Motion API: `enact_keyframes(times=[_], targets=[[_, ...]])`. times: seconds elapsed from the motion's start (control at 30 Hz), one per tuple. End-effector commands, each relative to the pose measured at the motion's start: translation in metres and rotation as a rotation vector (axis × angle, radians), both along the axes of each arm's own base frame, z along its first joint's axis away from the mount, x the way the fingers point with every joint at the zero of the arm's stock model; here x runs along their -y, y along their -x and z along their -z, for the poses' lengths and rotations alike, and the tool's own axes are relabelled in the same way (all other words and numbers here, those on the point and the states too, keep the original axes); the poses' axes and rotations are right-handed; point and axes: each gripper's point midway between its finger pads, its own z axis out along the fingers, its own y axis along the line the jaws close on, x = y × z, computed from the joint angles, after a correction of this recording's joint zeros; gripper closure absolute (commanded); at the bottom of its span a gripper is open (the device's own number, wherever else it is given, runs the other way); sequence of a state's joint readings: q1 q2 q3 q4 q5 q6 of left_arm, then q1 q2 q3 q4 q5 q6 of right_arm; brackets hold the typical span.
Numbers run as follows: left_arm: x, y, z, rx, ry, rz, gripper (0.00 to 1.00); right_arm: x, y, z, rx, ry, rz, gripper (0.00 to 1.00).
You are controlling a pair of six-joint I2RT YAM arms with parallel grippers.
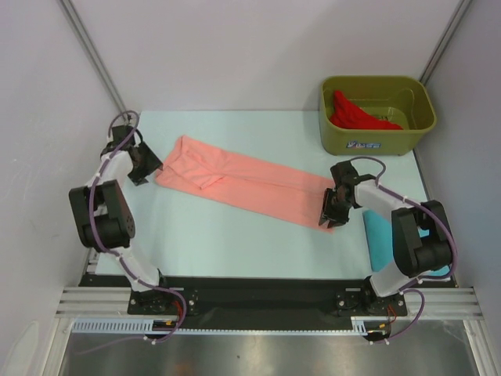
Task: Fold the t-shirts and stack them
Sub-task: Fold the tshirt
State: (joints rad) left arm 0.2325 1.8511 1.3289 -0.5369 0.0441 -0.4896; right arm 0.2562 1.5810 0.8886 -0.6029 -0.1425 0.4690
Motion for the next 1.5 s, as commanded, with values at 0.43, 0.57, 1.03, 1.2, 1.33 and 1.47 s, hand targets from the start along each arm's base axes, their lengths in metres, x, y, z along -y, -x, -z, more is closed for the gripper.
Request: enact_keyframes(times=[0.43, 0.57, 1.03, 1.2, 1.33, 1.47], targets=[[-0.011, 0.01, 0.004, 0.024, 0.059, -0.126, 0.31, -0.004, -0.043, -0.057, 0.12, 0.101, -0.209, 0.22], [-0.009, 0.004, 0.014, 0.021, 0.093, -0.125, 0.32, -0.005, -0.022, -0.044, 0.091, 0.15, -0.263, 0.23], [-0.016, 0.0, 0.042, -0.006, 0.126, -0.142, 0.39, -0.008, 0.012, -0.019, 0.025, 0.134, -0.237, 0.44], [-0.016, -0.01, 0.047, -0.002, 0.146, -0.136, 0.46, -0.02, 0.01, -0.019, 0.043, 0.128, -0.296, 0.37], [-0.017, -0.02, 0.046, 0.01, 0.154, -0.135, 0.51, -0.013, 0.007, -0.011, 0.027, 0.179, -0.298, 0.36], [-0.019, -0.026, 0.046, 0.018, 0.159, -0.136, 0.55, -0.006, 0.005, -0.001, 0.011, 0.227, -0.293, 0.38]])
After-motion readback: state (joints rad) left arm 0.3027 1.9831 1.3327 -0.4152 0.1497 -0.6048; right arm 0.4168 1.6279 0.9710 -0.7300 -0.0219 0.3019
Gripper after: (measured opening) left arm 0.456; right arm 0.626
